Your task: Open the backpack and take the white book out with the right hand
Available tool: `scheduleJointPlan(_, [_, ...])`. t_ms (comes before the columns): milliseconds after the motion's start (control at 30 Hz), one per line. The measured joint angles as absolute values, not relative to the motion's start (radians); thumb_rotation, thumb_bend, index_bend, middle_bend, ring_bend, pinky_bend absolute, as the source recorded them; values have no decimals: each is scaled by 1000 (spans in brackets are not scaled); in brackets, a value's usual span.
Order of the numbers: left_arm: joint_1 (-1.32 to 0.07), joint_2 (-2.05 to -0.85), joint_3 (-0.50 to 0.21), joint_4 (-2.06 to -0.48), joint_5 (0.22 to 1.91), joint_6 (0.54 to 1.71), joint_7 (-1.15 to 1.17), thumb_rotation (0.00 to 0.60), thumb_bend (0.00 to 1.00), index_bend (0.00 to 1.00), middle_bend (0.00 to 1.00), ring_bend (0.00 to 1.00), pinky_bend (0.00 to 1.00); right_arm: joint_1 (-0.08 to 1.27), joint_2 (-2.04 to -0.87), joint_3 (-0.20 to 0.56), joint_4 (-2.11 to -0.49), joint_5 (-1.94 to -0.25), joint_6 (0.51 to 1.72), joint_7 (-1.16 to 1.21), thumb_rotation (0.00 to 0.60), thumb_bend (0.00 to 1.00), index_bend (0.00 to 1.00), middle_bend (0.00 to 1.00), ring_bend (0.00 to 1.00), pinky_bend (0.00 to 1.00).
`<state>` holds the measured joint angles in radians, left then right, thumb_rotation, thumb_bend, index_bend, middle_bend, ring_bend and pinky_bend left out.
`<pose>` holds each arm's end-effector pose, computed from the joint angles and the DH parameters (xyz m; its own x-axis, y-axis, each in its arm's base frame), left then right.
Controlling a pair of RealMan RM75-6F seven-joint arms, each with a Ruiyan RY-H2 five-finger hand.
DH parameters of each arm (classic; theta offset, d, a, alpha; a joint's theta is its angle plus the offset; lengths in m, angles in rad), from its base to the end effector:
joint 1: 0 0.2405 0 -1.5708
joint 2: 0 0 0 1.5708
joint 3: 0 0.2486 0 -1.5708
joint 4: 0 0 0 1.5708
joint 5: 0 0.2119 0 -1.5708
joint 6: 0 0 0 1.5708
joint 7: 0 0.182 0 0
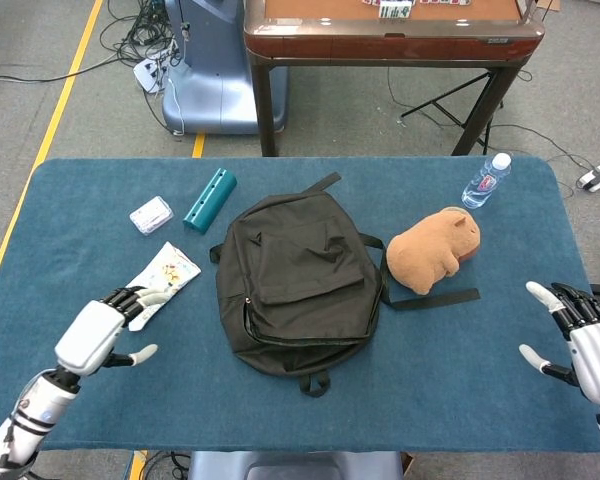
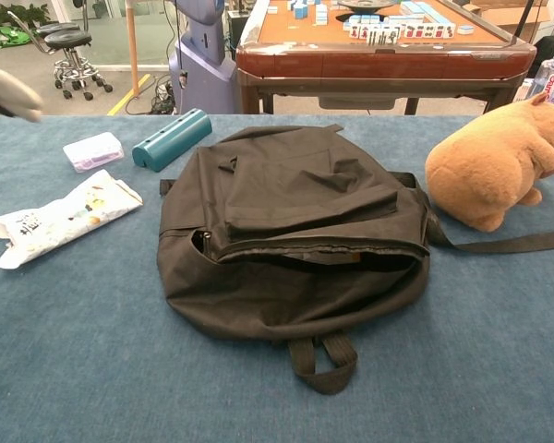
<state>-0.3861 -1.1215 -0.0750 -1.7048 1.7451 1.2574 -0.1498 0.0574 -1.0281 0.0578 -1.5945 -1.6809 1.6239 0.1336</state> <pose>-0.1811 0.2783 0.0965 0.2926 0.1577 0.9431 0.8463 -0.5018 -0.1787 -0.2788 -0.2083 0.1926 0.3629 0.1156 0.9246 -0.9084 -0.1772 0.3787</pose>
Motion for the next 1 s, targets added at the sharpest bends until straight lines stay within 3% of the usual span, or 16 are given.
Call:
scheduleJointPlan(233, [-503, -1239, -94, -1692, 1738, 1119, -91, 599, 244, 217, 256, 222, 239, 77, -1018, 61, -1608, -1688, 1602, 115, 600, 136, 160, 259, 170, 215])
scheduleJointPlan(467, [-581, -1371, -110, -1665, 1702, 1032, 72, 513, 243, 214, 256, 222, 239, 89, -1011, 62, -1621, -1690, 1593, 102, 600, 136, 160, 259, 170, 215])
scheduleJointPlan(700, [-647, -1520, -139, -1613, 1598, 956, 227, 497, 244, 221, 256, 223, 239, 83, -1008, 58, -1618, -1684, 1601, 107, 600, 136, 160, 259, 170, 215])
scheduleJointPlan(833, [-675, -1590, -161, -1580, 1538, 938, 304, 546, 244, 274, 257, 278, 258, 78, -1009, 55, -1611, -1679, 1604, 115, 600, 136, 160, 259, 170, 215])
scheduleJointPlan(933, [-698, -1641, -179, -1547, 1489, 927, 353, 600, 243, 340, 300, 355, 375, 76, -1010, 53, -1606, -1678, 1607, 121, 600, 136, 160, 259, 170, 215])
scheduleJointPlan(1000, [-713, -1676, -192, -1515, 1459, 925, 384, 600, 243, 389, 362, 417, 449, 75, -1011, 52, -1601, -1678, 1609, 127, 600, 136, 160, 259, 170, 215])
